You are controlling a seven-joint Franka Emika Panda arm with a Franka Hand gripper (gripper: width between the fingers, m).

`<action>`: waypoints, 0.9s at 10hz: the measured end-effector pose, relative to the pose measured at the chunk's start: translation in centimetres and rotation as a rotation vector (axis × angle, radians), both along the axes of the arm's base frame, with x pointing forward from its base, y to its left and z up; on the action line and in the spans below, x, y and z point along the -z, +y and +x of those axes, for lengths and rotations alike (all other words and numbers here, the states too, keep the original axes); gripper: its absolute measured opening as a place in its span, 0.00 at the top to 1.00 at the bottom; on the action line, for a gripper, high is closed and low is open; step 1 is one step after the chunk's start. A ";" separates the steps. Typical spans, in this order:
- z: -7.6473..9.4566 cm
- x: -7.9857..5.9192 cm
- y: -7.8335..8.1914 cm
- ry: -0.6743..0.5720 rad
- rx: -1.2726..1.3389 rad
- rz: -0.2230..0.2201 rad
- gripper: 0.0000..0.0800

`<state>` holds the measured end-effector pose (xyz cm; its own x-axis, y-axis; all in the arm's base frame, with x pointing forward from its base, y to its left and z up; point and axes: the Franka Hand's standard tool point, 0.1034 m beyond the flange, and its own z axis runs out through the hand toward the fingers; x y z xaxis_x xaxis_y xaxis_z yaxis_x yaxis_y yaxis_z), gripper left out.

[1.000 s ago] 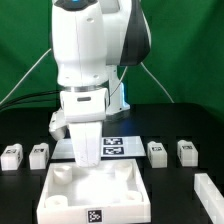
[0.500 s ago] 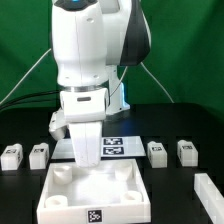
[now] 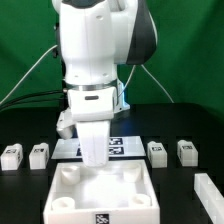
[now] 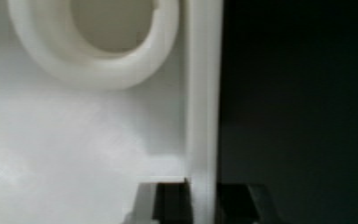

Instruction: Assemble one leg

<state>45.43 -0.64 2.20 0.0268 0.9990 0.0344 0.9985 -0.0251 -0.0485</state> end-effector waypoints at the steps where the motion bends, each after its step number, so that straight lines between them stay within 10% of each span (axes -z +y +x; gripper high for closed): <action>1: 1.0 0.2 1.4 -0.008 0.004 0.008 0.93; 4: 4.1 0.2 4.3 -0.036 0.004 0.033 0.93; 9: 4.2 0.3 6.2 -0.022 0.000 0.049 0.93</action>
Offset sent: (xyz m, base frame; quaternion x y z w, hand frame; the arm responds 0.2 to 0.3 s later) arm 0.0376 0.0406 0.0029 0.0004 0.0242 0.0068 0.9997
